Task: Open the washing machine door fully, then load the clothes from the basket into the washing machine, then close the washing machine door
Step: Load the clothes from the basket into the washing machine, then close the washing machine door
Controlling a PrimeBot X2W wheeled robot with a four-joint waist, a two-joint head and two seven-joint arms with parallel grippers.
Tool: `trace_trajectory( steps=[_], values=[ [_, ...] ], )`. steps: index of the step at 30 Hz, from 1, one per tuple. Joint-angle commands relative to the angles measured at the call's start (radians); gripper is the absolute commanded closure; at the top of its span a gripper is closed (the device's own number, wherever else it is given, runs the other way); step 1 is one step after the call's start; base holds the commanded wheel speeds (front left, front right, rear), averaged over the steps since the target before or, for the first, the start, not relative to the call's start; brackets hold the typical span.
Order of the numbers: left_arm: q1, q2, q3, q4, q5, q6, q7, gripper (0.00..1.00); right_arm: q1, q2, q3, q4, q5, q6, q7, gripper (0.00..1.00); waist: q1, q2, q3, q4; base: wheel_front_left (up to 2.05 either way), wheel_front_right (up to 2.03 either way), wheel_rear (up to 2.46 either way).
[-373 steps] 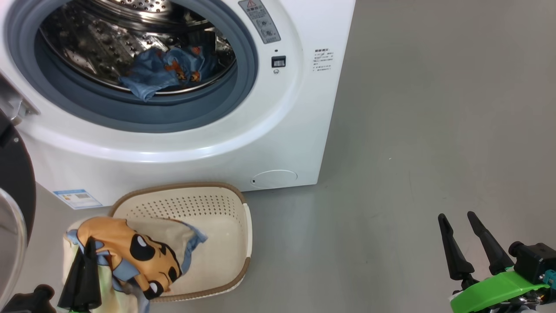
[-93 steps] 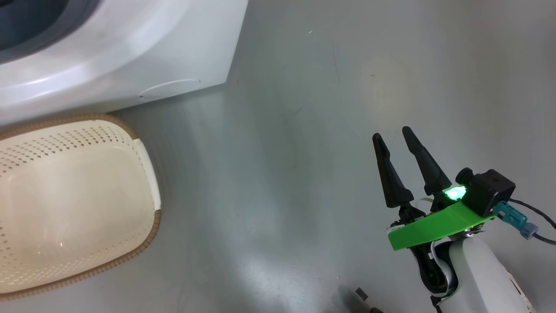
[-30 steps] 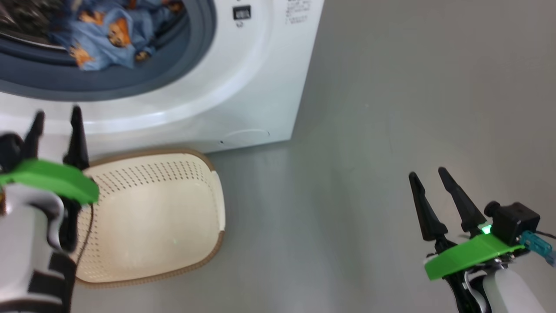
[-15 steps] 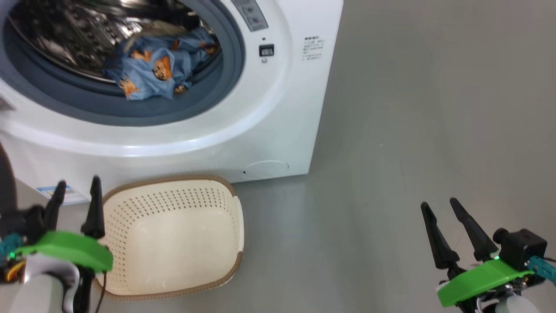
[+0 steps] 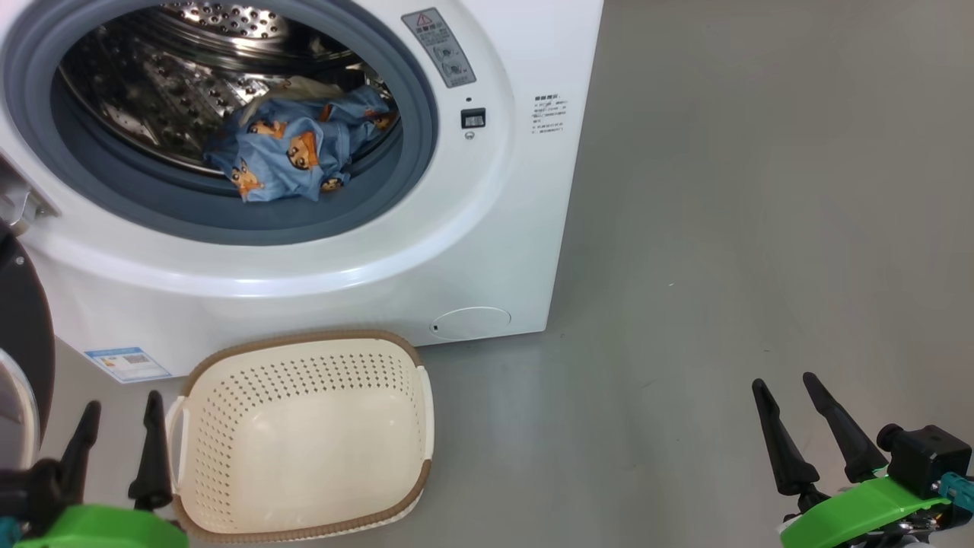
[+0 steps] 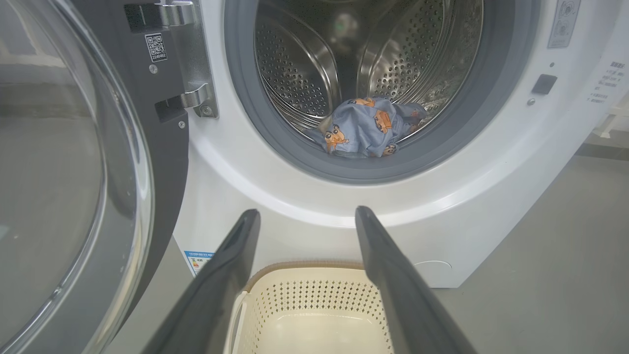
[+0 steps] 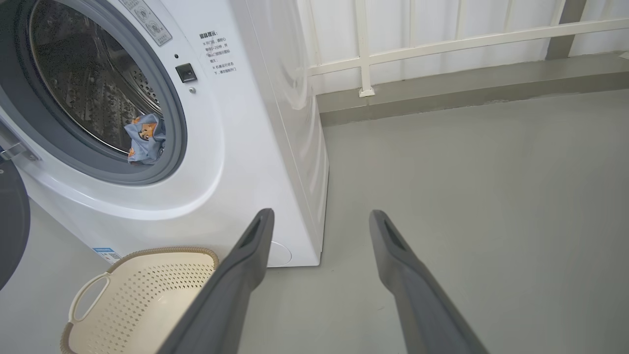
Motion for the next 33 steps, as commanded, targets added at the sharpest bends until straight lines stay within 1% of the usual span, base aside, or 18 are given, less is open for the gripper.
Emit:
trace_trajectory(
  steps=[1,6,11,23,28,33],
  values=[
    [-0.001,0.023,0.045,-0.037,0.013,-0.002,-0.006,0.0,0.004,-0.018,0.015,-0.028,0.007,0.002,-0.007,0.0,-0.0001,0.0,0.001,0.0,0.0,0.0,0.0],
    [0.048,0.006,0.076,-0.095,0.031,-0.002,-0.006,0.0,0.007,-0.017,0.005,-0.033,0.004,0.002,-0.007,0.0,-0.0001,0.0,0.003,0.002,0.0,0.0,0.0],
    [0.061,-0.008,0.085,-0.117,0.043,-0.002,-0.006,0.0,0.008,-0.014,0.001,-0.032,0.0,0.002,-0.007,0.0,-0.0001,0.0,0.002,0.004,0.0,0.0,0.0],
    [0.054,-0.001,0.068,-0.123,0.027,-0.002,-0.006,0.0,0.006,-0.005,0.0,-0.034,-0.001,0.002,-0.007,0.0,-0.0001,0.0,0.003,0.005,-0.03,0.03,0.0],
    [0.057,0.0,0.063,-0.125,0.025,-0.002,-0.006,0.0,0.006,-0.003,0.001,-0.035,0.0,0.002,-0.007,0.0,-0.0001,0.0,0.003,0.006,-0.66,0.66,0.0],
    [0.06,0.001,0.059,-0.123,0.024,-0.002,-0.006,0.0,0.008,-0.003,0.005,-0.037,0.001,0.002,-0.007,0.0,-0.0001,0.0,0.001,0.007,-1.35,1.35,0.0]
  ],
)
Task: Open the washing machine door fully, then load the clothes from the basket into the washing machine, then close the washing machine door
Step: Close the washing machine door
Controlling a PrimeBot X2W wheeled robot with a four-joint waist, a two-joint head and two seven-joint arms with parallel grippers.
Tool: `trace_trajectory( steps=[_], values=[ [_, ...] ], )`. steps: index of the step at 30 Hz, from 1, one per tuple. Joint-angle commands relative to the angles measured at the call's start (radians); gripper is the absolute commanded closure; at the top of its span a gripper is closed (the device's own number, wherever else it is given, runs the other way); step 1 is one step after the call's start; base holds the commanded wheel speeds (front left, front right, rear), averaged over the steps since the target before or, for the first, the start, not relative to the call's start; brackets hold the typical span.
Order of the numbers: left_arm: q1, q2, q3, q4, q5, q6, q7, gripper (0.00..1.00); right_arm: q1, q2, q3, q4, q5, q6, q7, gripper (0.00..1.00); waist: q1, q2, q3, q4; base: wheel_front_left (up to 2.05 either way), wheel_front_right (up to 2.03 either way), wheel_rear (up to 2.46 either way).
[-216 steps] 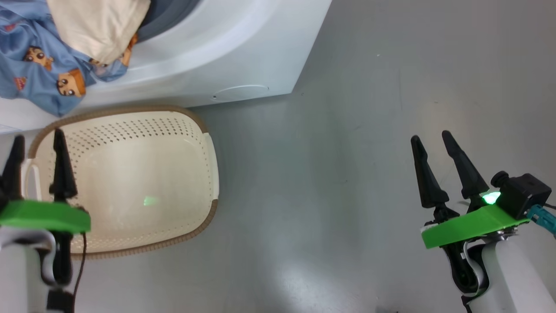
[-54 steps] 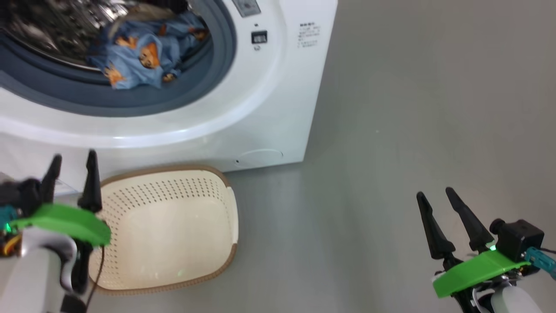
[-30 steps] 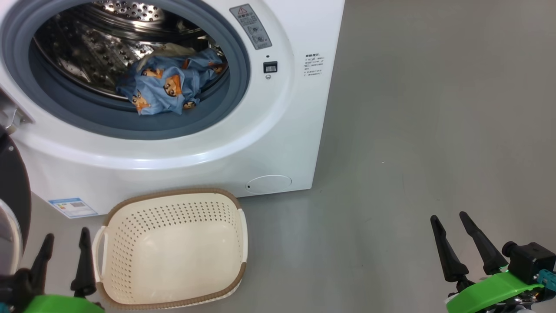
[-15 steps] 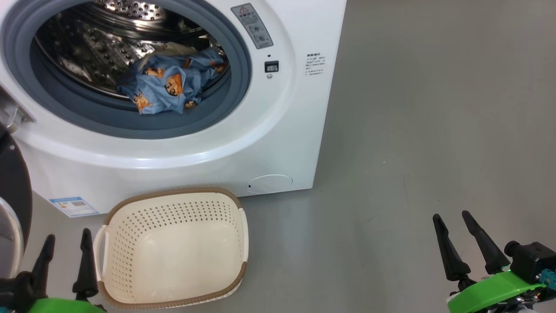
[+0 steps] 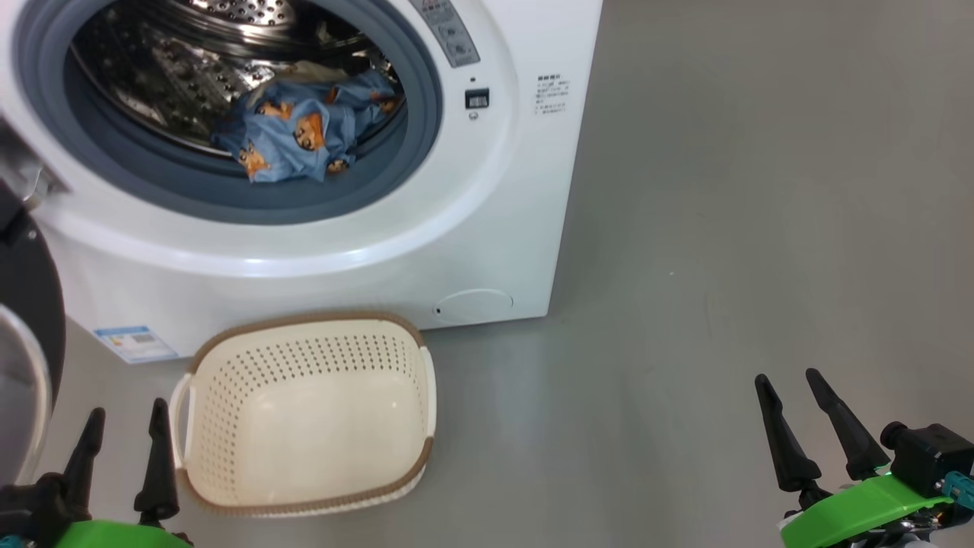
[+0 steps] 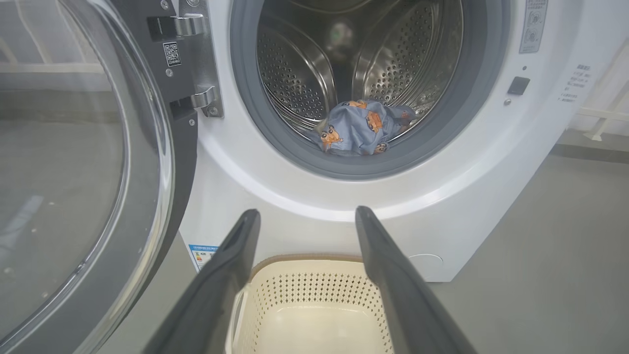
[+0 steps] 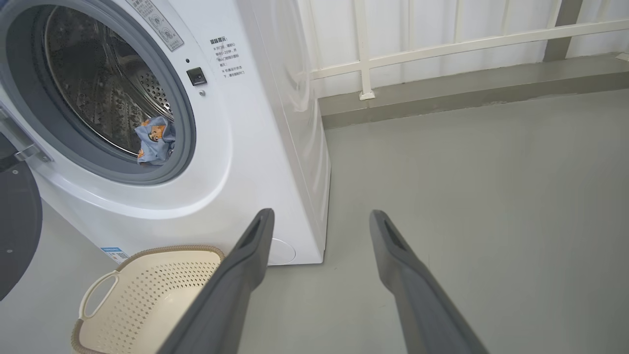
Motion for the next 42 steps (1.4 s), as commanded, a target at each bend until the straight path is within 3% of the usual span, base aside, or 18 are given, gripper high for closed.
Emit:
trace_trajectory(
  steps=[1,10,25,33,42],
  values=[
    [-0.007,0.031,0.031,-0.025,-0.005,-0.002,-0.006,0.0,0.009,-0.014,0.022,-0.027,0.001,0.002,-0.008,0.0,0.0,0.0,-0.001,0.001,-1.77,1.73,0.04],
    [0.001,0.037,0.022,-0.041,-0.01,-0.002,-0.006,0.0,0.008,-0.015,0.026,-0.028,0.004,0.002,-0.008,0.0,0.0,0.0,-0.001,0.004,-1.14,1.14,0.0],
    [-0.002,0.029,0.012,-0.052,-0.013,-0.002,-0.006,0.0,0.004,-0.01,0.026,-0.034,-0.003,0.002,-0.008,0.0,0.0,0.0,0.005,0.023,-0.07,0.07,0.0],
    [-0.001,0.013,0.014,-0.053,-0.019,-0.002,-0.006,0.0,-0.001,-0.013,0.041,-0.037,-0.005,0.002,-0.008,0.0,0.0,0.0,0.006,0.077,0.0,0.0,0.0],
    [0.009,-0.019,0.029,-0.053,-0.026,-0.002,-0.006,0.0,-0.034,-0.036,0.086,-0.028,-0.003,0.002,-0.008,0.0,0.0,0.0,0.005,0.212,0.0,0.0,0.0]
  ],
)
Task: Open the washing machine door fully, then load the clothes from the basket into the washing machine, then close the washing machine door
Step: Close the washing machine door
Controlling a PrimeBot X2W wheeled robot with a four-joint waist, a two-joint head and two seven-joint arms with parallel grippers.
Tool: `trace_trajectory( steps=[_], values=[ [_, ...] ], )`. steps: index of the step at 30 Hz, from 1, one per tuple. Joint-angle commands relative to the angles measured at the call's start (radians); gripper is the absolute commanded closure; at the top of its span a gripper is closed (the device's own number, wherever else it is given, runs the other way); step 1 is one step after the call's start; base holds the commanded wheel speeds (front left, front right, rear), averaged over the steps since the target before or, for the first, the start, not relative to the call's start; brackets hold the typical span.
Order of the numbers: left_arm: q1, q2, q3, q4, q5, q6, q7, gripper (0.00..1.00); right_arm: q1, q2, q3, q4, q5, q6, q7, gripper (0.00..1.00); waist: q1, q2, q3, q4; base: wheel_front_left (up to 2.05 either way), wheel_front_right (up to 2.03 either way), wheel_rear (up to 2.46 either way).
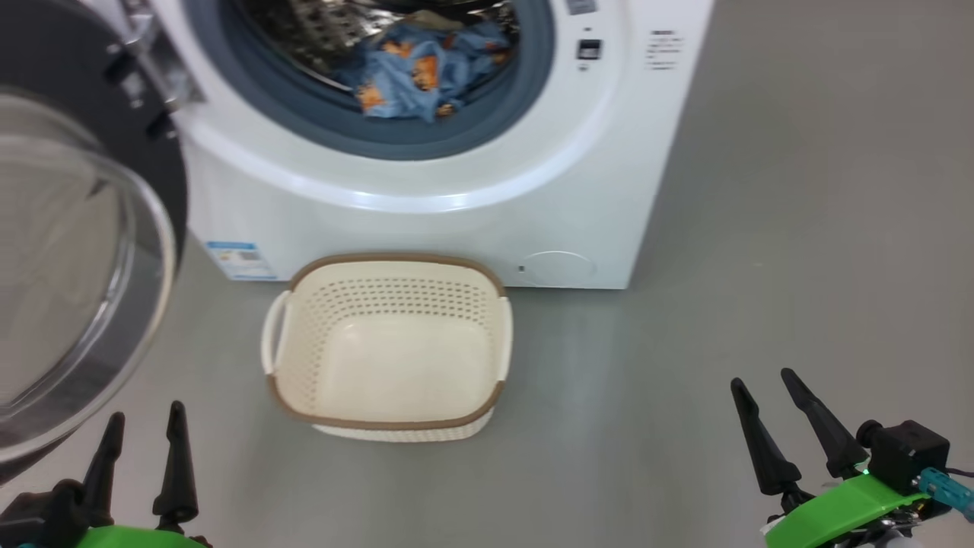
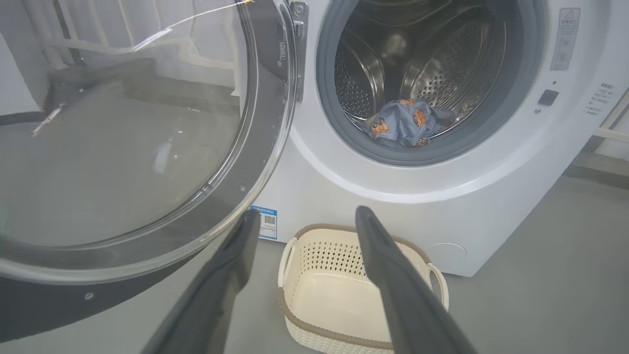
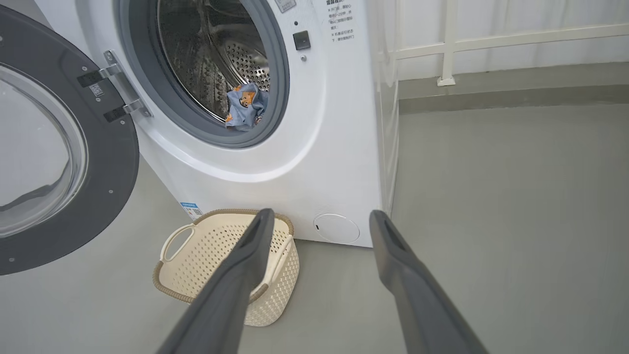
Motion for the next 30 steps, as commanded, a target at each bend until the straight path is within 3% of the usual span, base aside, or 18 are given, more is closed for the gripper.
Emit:
trace_trajectory(
  steps=[1,18,24,30],
  values=[
    [-0.005,0.016,0.039,-0.026,-0.002,-0.002,-0.006,0.0,-0.03,-0.018,0.027,-0.019,0.0,0.002,-0.008,0.0,-0.0001,0.0,-0.002,0.065,0.0,0.0,0.0],
    [0.042,-0.035,0.06,-0.026,0.011,-0.002,-0.006,0.0,-0.083,-0.054,0.122,0.011,0.017,0.002,-0.008,0.0,-0.0001,0.0,-0.028,0.353,0.0,0.0,0.0],
    [0.063,-0.045,0.067,-0.025,0.013,-0.002,-0.006,0.0,-0.1,-0.053,0.169,0.024,0.024,0.002,-0.008,0.0,-0.0001,0.0,-0.043,0.419,0.0,0.0,0.0],
    [0.079,-0.052,0.091,-0.046,0.008,-0.002,-0.006,0.0,-0.139,-0.059,0.211,0.043,0.035,0.002,-0.008,0.0,-0.0001,0.0,-0.037,0.425,0.0,0.0,0.0]
  ],
)
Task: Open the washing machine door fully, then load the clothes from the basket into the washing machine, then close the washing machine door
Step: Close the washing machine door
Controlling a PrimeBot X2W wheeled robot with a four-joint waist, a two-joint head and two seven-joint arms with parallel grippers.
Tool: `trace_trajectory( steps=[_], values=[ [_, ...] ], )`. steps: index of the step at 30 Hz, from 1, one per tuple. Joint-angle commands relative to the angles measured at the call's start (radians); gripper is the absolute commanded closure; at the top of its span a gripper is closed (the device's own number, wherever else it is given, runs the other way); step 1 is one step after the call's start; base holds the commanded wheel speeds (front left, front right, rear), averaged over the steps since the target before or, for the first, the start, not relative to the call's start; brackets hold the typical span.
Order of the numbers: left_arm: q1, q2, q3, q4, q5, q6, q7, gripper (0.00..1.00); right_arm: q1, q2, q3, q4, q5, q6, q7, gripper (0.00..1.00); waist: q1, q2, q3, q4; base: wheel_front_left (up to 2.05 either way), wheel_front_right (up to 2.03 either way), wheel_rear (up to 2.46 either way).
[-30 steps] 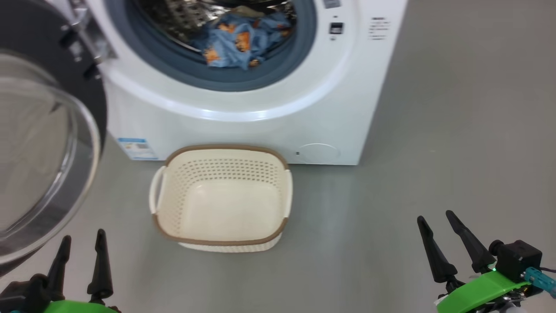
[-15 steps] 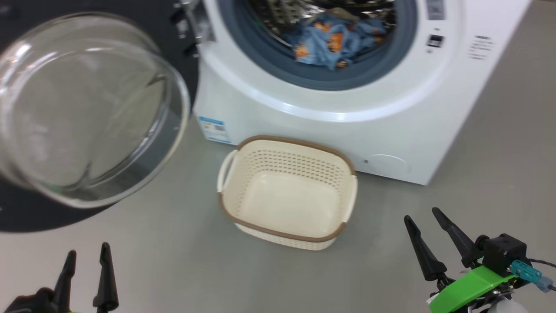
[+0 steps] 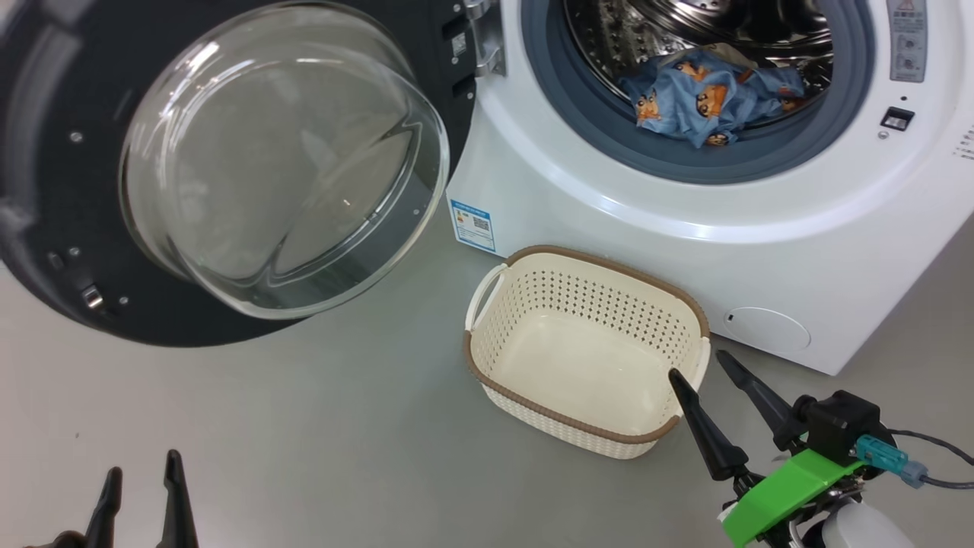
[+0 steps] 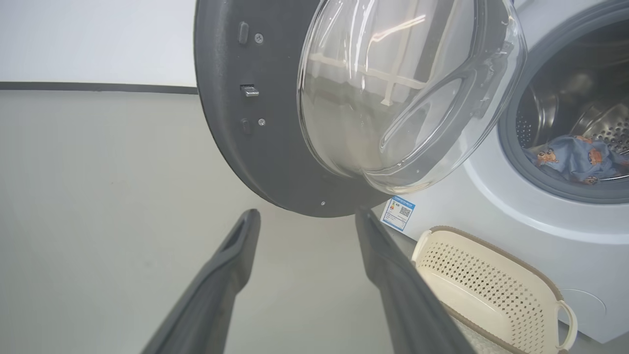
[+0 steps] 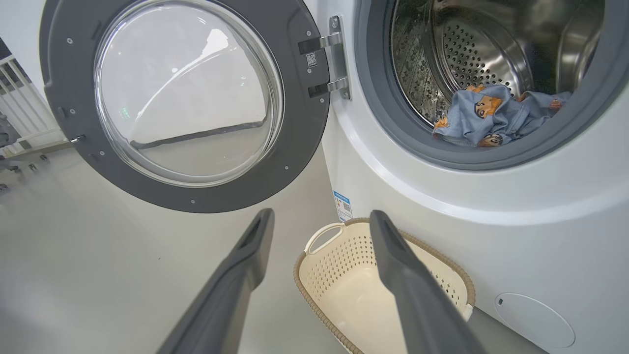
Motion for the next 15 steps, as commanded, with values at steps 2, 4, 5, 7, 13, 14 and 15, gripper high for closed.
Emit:
trace_trajectory(
  steps=[2,4,5,7,13,14,15],
  values=[
    [-0.01,0.011,0.045,-0.038,0.006,-0.002,-0.006,0.0,-0.032,-0.016,0.033,-0.008,0.022,0.002,-0.008,0.0,0.0,0.0,0.001,0.006,0.0,0.0,0.0],
    [-0.009,0.01,0.049,-0.041,0.006,-0.002,-0.006,0.0,-0.036,-0.017,0.037,-0.005,0.025,0.002,-0.008,0.0,0.0,0.0,0.001,0.006,0.0,0.0,0.0],
    [-0.008,0.009,0.051,-0.043,0.006,-0.002,-0.006,0.0,-0.039,-0.018,0.04,-0.003,0.027,0.002,-0.008,0.0,0.0,0.0,0.0,0.006,0.0,0.0,0.0],
    [-0.005,0.006,0.055,-0.048,0.007,-0.002,-0.006,0.0,-0.043,-0.017,0.046,0.001,0.03,0.002,-0.008,0.0,0.0,0.0,-0.002,0.006,0.0,0.0,0.0],
    [-0.011,0.003,0.07,-0.069,-0.025,-0.002,-0.006,0.55,-0.034,-0.013,0.048,-0.001,0.034,0.002,-0.008,0.0,0.0,0.0,-0.007,0.003,0.0,0.0,0.0],
    [-0.019,0.008,0.074,-0.077,-0.032,-0.002,-0.006,0.75,-0.029,-0.011,0.045,-0.003,0.033,0.002,-0.008,0.0,0.0,0.0,-0.007,0.002,0.0,0.0,0.0],
    [-0.029,0.014,0.08,-0.089,-0.041,-0.002,-0.006,1.0,-0.023,-0.008,0.041,-0.004,0.033,0.002,-0.008,0.0,0.0,0.0,-0.006,0.002,0.0,0.0,0.0]
  ],
)
